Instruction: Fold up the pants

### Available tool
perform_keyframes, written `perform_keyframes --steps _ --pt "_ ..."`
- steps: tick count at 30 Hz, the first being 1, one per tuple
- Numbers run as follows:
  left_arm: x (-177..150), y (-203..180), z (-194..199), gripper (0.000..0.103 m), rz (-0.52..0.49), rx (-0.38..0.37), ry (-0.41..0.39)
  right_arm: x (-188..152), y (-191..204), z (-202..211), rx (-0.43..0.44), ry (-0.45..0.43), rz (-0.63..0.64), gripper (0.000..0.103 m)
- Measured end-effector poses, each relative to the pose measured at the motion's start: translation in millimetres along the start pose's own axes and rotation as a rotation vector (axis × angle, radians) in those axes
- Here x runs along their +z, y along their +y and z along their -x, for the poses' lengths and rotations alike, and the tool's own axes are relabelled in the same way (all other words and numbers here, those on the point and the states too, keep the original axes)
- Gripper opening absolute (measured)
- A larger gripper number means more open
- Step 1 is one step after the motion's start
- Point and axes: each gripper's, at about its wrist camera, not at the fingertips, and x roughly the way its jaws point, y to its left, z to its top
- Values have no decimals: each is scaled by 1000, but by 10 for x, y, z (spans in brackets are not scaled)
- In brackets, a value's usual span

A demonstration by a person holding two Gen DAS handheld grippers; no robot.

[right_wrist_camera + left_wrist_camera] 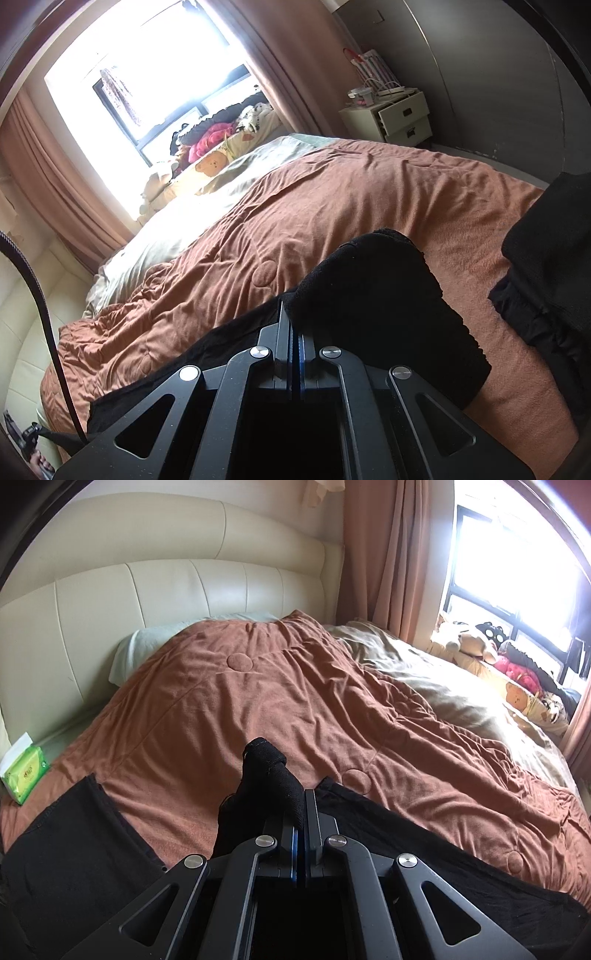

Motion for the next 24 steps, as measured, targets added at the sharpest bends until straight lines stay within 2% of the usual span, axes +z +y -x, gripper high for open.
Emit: perform_keyframes --steps 11,24 --pt "37 -479 -973 2 -41 50 63 107 269 -889 -90 25 16 0" --pt "-60 -820 -1738 2 -98 114 110 192 444 -1499 -159 44 40 0"
